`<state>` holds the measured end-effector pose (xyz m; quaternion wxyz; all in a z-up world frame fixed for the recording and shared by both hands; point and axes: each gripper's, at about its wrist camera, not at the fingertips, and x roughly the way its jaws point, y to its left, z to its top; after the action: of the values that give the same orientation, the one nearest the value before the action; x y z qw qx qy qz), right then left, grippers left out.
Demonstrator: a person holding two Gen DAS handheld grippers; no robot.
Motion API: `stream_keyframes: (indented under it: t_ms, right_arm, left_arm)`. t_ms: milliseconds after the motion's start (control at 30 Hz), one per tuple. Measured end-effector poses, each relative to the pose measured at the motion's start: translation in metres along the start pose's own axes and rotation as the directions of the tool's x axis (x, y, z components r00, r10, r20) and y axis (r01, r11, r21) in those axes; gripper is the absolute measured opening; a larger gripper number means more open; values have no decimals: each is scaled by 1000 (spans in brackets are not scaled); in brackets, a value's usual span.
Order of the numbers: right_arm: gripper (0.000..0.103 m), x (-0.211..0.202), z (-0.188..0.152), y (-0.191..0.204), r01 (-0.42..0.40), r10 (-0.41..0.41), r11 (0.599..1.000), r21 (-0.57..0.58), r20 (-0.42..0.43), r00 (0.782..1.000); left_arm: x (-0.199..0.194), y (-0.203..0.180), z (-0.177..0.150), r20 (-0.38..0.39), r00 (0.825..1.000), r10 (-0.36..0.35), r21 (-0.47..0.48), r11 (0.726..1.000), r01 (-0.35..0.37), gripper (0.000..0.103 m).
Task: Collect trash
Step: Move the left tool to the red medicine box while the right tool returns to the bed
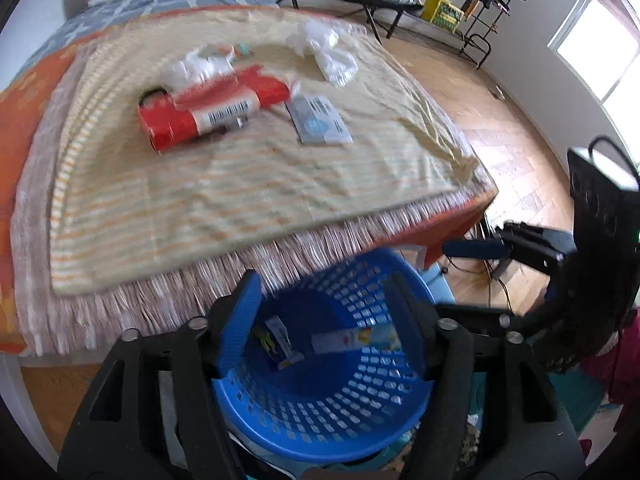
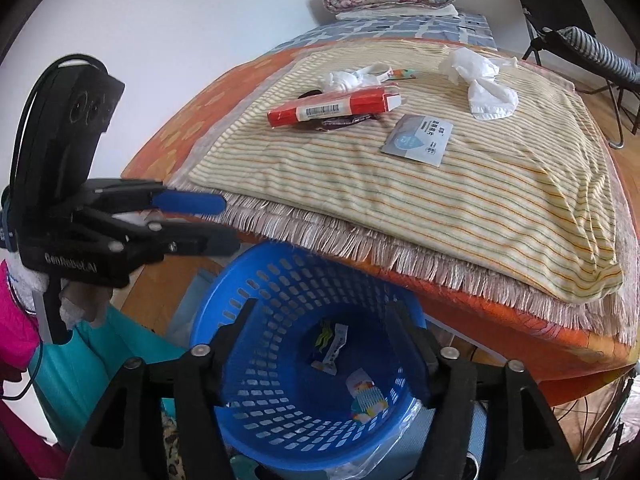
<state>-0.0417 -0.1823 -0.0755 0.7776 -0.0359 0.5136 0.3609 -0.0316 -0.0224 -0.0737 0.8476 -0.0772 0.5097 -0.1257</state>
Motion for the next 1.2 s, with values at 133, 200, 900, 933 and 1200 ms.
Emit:
stream_keyframes:
  t_ms: [133,200,900,933,1200]
  right_arm:
    - [81,1,5,-2,10,-10,1000,16,0,1000]
    - [82,2,8,-3,9,-9,1000,24,2,1000]
    - [85,9,50,-3,-14,12,998,60,27,1000]
    - [85,9,51,-3,-15,13,998,61,27,1000]
    - [85,13,54,-4,-19,18,997,72,15,1000]
  left_arm:
    - [-4,11,20,29,999,17,-9,1000,-17,68]
    - [-4,20,33,40,999,22,-24,999,-21,68]
    - [31,108,142,71,997,12,-197,980,2,68]
    - [35,110,145,68,998,18,-199,980,-4,68]
    - [63,133,163,39,999,-4,-274,962,14,68]
